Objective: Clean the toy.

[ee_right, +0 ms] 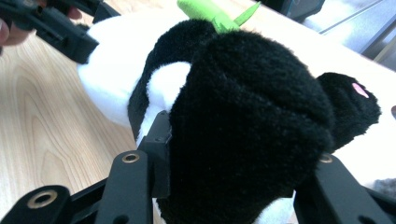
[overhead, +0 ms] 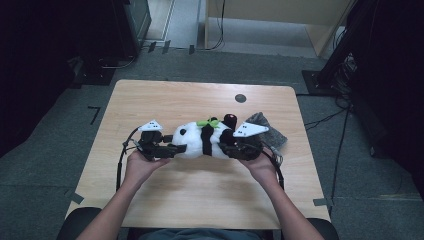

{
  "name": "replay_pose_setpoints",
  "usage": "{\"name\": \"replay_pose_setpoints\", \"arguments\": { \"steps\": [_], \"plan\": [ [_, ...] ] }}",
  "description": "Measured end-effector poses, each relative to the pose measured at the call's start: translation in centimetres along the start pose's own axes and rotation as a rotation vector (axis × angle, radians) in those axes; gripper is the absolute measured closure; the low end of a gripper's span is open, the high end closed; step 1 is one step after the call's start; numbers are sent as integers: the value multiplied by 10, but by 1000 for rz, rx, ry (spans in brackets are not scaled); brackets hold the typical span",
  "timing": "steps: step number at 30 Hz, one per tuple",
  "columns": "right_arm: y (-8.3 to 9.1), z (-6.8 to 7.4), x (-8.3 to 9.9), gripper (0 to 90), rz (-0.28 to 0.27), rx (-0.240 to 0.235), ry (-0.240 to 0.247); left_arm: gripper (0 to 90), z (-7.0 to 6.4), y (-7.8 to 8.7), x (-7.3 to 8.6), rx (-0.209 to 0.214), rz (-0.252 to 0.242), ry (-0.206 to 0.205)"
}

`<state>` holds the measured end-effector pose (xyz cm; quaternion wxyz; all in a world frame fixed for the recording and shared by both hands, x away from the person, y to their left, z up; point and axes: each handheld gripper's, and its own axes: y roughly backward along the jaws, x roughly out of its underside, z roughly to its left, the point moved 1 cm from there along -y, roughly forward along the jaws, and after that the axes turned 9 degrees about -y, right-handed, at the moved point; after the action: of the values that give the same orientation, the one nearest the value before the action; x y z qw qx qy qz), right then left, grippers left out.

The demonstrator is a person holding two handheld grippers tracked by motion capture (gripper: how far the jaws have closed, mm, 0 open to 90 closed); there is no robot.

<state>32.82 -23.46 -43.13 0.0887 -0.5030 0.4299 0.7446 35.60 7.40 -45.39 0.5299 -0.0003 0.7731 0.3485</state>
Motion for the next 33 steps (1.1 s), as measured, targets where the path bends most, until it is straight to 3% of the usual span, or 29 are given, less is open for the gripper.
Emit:
{"name": "replay_pose_setpoints", "arguments": {
  "steps": [3,5,8,13,17,20,23,25,28,31,33],
  "plan": [
    [7,-3,-6,551,-10,-10,-16,263,-3,6,-3,0,-29,-57],
    [11,-7,-8,551,-6,-1,-44,265,-4,10,-5,-24,-23,-109],
    [16,-15,-10,556,-13,3,-90,265,-4,13,-5,-20,-15,-148],
    [29,-25,-17,555,-31,-28,-174,265,-3,15,-3,-28,-35,-204],
    [40,-26,-23,554,-59,-66,-194,265,-6,14,0,-47,-25,-293],
    [43,-24,-26,555,-62,-127,-214,261,-8,11,-1,11,-49,-286],
    [43,-21,-27,555,-49,-164,-218,249,-9,11,-1,44,-46,-273],
    [44,-22,-28,556,-36,-203,-236,215,-10,12,-2,70,-70,-267],
    [41,-23,-27,556,-16,-245,-260,158,-14,13,-5,71,-108,-268],
    [36,-18,-27,557,0,-267,-250,128,-18,11,-6,32,-104,-286],
    [35,-14,-28,559,8,-267,-236,133,-17,9,-6,33,-90,-274]
  ]
}}
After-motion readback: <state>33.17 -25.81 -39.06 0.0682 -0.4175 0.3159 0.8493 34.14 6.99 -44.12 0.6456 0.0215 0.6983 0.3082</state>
